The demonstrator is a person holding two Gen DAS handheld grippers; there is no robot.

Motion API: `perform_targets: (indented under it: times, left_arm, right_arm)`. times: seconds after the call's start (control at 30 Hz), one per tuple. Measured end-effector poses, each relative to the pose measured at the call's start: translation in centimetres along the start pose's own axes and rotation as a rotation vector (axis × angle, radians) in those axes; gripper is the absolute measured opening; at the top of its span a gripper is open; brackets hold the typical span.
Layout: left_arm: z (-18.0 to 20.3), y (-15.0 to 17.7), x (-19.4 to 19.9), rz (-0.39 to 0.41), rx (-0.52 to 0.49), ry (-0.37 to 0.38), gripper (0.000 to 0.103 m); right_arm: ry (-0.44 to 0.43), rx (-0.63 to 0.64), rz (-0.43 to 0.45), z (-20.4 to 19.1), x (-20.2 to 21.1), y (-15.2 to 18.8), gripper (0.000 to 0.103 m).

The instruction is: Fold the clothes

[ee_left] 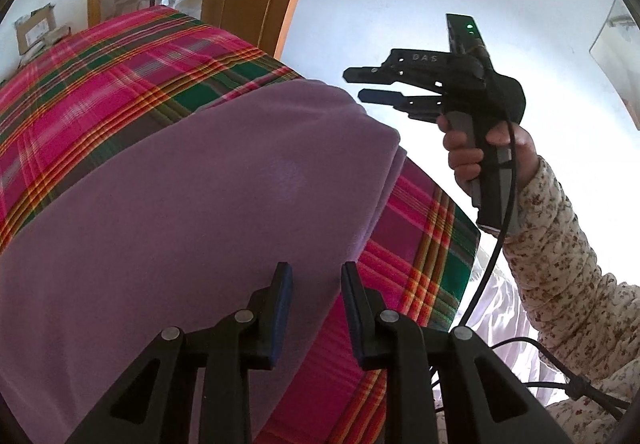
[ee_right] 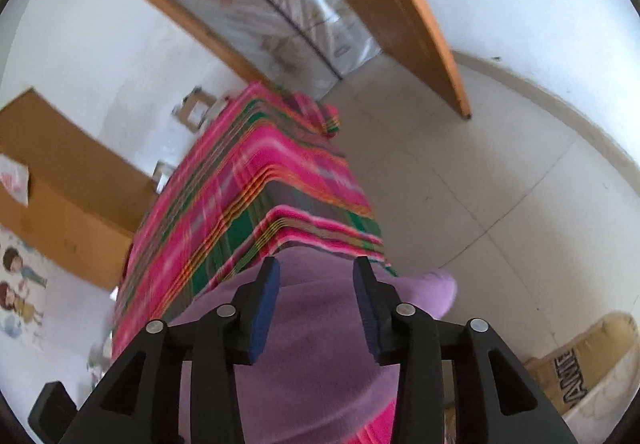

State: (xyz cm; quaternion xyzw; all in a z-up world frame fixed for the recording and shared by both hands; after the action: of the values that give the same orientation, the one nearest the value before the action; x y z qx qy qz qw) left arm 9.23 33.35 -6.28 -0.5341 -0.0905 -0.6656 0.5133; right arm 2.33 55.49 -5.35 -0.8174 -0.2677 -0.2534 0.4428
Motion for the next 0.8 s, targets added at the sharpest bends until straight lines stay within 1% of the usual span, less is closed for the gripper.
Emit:
perform_targets:
  times: [0.03,0.27,0.4,0.5,0.63,0.8]
  left_arm:
    - [-0.1,0.0,0.2,0.005,0.000,0.000,0.026]
    - [-1.3,0.2,1.6,0.035,0.035,-0.015,0.026]
    - [-2.3,0.5,2.9,0.061,0.057,-0.026,0.026]
    - [-3.9,0.8,4.6,0.102,0.087,-0.046,0.026]
    - [-7.5,1.2,7.5,0.165,0.170,-0.094,0.026]
    - [-13.6,1.8,12.9,0.269,0.296,-0.183,0.026]
  right_arm:
    - [-0.001,0.007,-0.006,-0.3,-0.3,0.1,0.043]
    - [0.019,0.040,0.046,-2.4,-0.1,0.0,0.043]
    - [0.006,0.105,0.066,-5.5,0.1,0.1,0.043]
    - [-0.019,0.168,0.067,-8.5,-0.1,0.4,0.043]
    - [-0.060,0.292,0.028,-13.6,-1.7,1.6,0.043]
    - [-0.111,0.448,-0.022,-19.9,-3.7,3.2,0.043]
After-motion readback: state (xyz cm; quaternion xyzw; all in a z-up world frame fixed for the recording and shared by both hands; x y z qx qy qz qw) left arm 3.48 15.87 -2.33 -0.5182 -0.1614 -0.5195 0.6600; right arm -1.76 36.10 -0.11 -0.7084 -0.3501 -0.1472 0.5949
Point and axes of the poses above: each gripper's, at about its wrist camera, not at the fingertips, and x roughly against the way its jaws point, z to its right, y to its underside, the point moved 10 cm from there along -x, roughly the way its jaws point, and after that the axes turned 13 degrees about x, right-handed, at the moved point
